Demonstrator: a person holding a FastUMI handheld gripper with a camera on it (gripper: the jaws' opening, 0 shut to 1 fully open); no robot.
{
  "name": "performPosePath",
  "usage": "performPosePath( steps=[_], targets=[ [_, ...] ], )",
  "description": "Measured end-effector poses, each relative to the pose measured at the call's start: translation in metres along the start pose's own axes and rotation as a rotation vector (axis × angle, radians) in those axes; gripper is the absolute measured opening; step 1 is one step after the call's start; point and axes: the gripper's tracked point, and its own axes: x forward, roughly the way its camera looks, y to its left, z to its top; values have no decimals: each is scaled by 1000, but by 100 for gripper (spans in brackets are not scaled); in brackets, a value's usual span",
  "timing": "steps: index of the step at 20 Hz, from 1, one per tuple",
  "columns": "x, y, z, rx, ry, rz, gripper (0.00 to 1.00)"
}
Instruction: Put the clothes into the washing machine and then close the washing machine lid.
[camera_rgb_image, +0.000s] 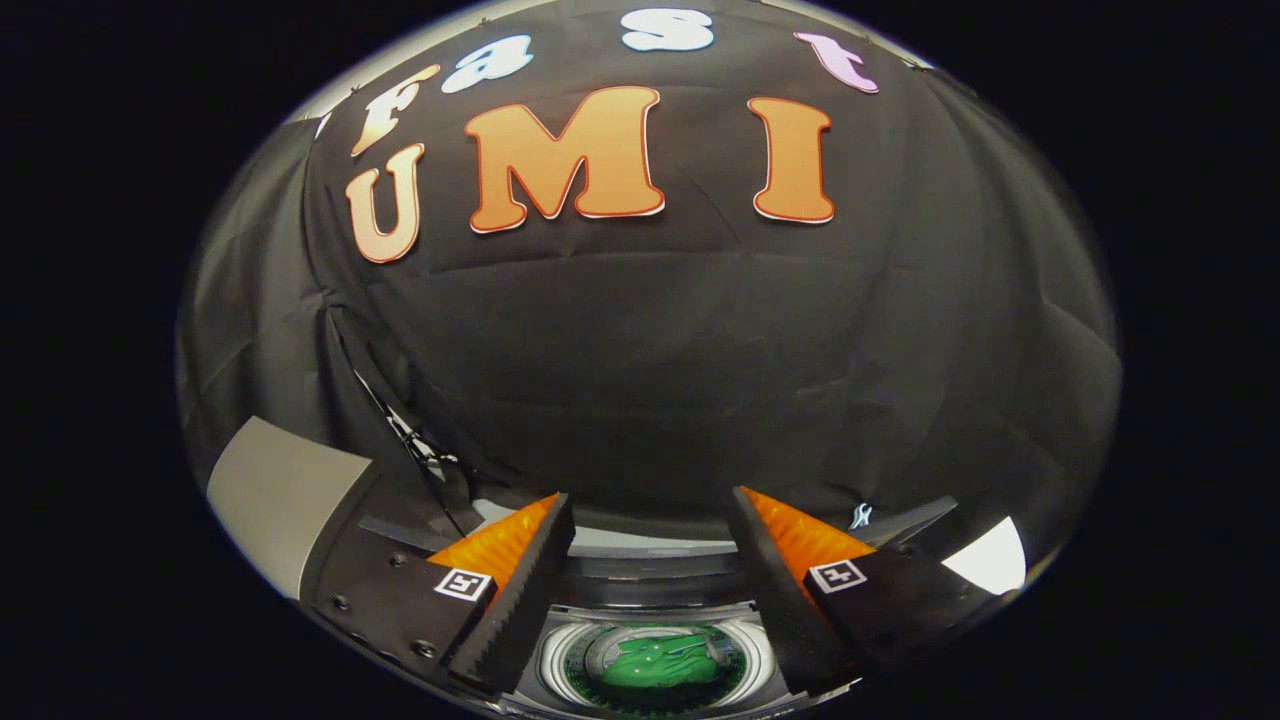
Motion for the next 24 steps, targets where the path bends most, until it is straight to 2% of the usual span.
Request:
performPosePath(
  steps=[10, 17, 20, 24],
  targets=[
    [-49, 1, -48, 10, 48, -8, 99],
    [-74, -6, -119, 64, 189, -44, 99],
    [-81, -14, -115, 75, 182, -50, 100],
    [-92, -23, -72, 75, 110, -52, 100]
  ],
)
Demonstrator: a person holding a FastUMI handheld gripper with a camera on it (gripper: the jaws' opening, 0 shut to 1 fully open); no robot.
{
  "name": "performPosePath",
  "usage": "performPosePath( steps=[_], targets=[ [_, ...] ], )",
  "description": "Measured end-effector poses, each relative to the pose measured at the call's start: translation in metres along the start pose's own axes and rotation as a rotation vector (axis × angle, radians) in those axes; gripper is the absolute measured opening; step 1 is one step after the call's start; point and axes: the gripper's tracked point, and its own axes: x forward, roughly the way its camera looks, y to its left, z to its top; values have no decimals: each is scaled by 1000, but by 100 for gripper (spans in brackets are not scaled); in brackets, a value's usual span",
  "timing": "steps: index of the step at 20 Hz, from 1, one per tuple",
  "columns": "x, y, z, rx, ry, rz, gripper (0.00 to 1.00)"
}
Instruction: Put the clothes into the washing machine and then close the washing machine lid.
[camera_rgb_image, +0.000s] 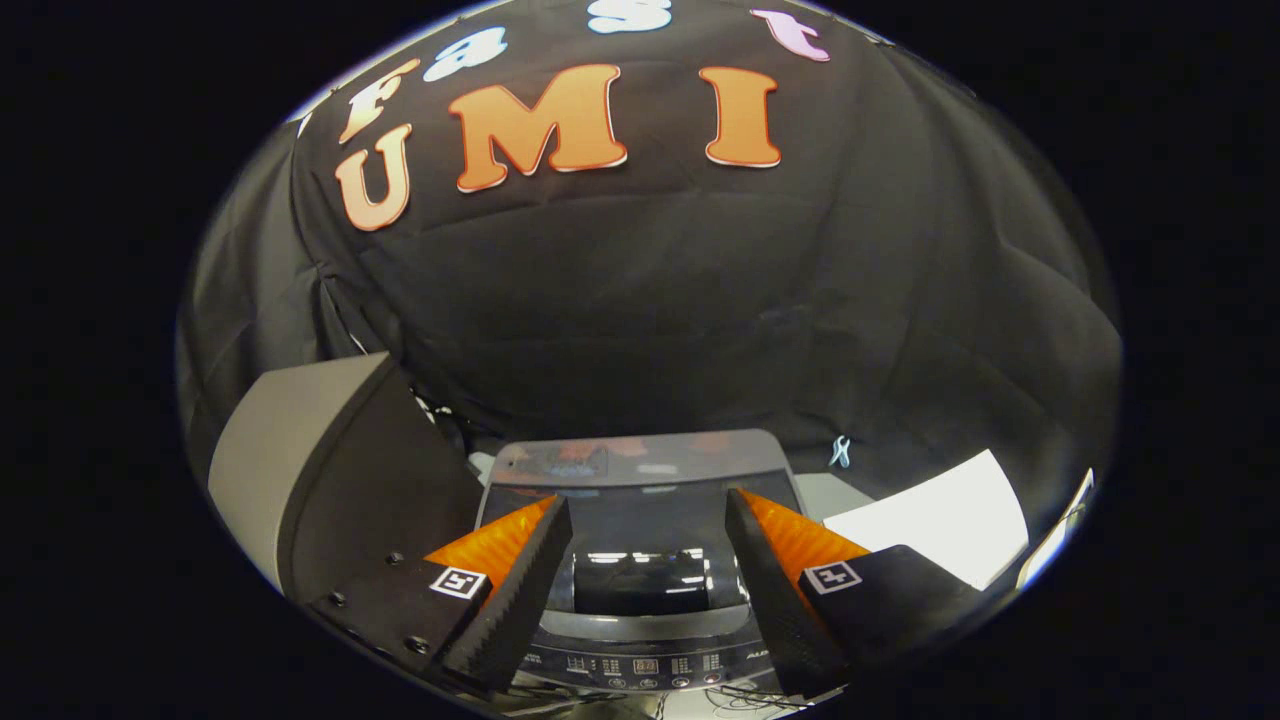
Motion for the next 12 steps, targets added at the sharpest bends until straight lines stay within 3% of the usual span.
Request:
performPosePath(
  steps=[12],
  targets=[
    [-79, -41, 152, 4, -289, -37, 99]
  ],
)
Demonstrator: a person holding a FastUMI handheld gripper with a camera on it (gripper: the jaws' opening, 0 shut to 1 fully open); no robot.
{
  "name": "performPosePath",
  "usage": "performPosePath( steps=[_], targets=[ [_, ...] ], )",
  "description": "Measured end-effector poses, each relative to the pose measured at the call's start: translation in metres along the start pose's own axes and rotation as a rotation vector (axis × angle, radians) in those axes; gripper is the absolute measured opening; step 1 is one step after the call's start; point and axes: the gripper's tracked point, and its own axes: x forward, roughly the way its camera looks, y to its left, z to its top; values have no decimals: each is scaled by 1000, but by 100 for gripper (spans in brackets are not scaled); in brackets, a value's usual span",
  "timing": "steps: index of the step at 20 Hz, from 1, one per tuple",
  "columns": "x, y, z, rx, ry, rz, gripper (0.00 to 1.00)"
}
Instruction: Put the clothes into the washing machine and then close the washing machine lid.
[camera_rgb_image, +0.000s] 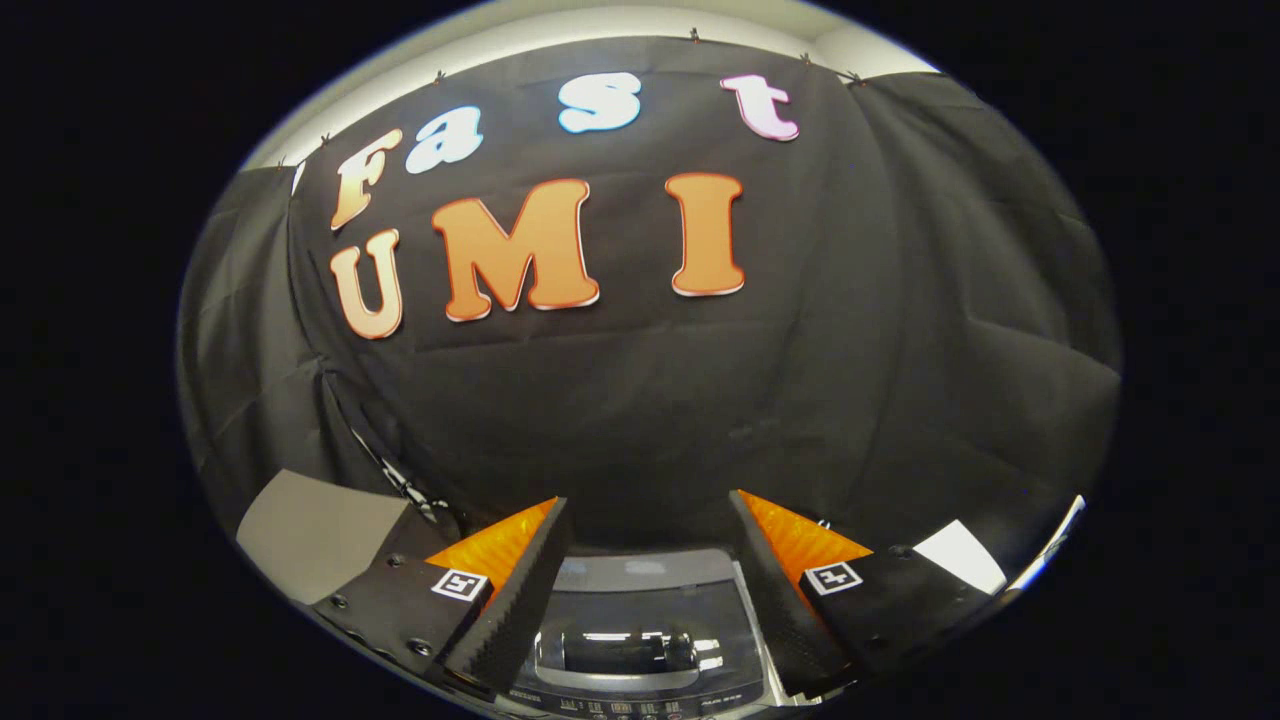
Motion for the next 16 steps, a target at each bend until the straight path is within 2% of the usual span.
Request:
performPosePath(
  steps=[7, 16],
  targets=[
    [-30, -29, 65, -28, -120, -49, 99],
    [-59, -48, 90, -37, -182, -67, 99]
  ],
)
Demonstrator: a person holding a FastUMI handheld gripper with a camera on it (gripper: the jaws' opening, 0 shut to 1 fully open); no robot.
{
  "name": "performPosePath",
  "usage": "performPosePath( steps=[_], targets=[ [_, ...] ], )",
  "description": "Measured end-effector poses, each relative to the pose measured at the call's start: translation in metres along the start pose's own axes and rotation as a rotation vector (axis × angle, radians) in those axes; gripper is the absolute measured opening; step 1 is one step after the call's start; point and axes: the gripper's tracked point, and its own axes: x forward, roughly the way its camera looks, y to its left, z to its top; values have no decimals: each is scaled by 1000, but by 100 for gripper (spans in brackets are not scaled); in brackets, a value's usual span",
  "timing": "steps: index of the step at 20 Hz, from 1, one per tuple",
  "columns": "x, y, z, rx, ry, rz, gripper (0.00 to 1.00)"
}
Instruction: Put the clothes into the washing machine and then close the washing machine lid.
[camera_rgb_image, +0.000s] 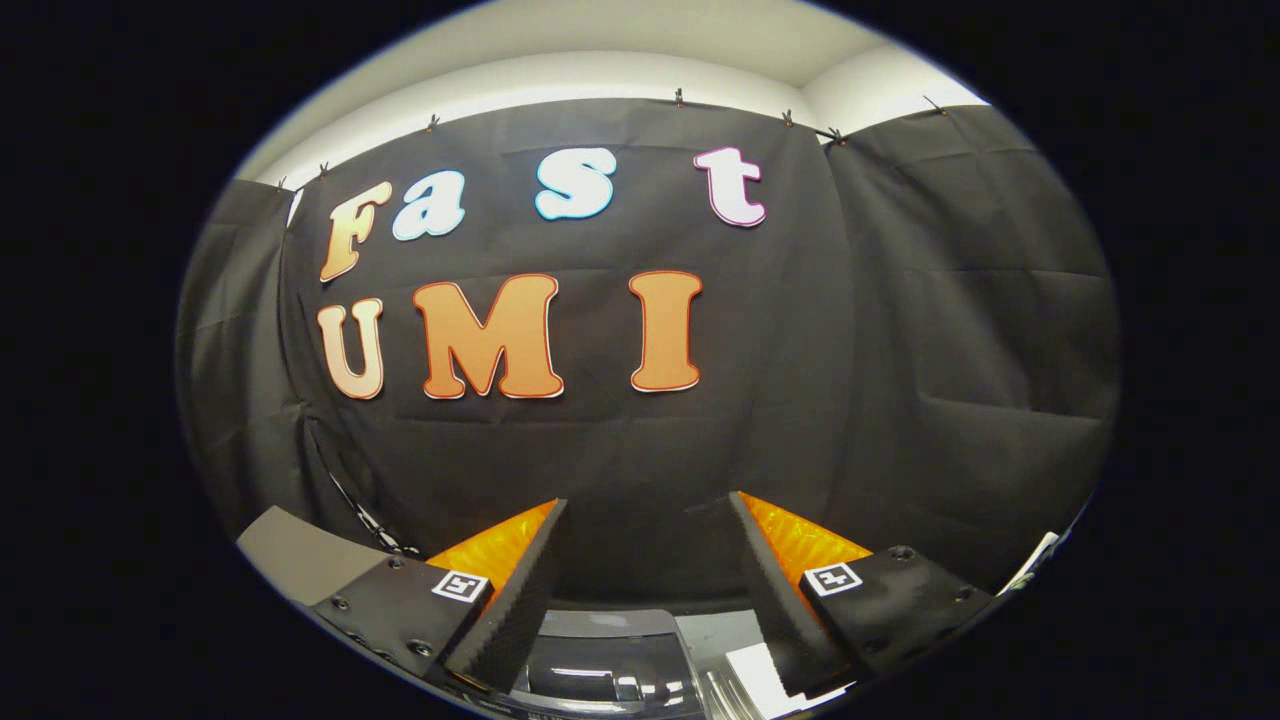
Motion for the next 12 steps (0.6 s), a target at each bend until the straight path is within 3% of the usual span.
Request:
performPosePath(
  steps=[12],
  targets=[
    [-6, -9, -13, 19, 15, -8, 99]
  ],
)
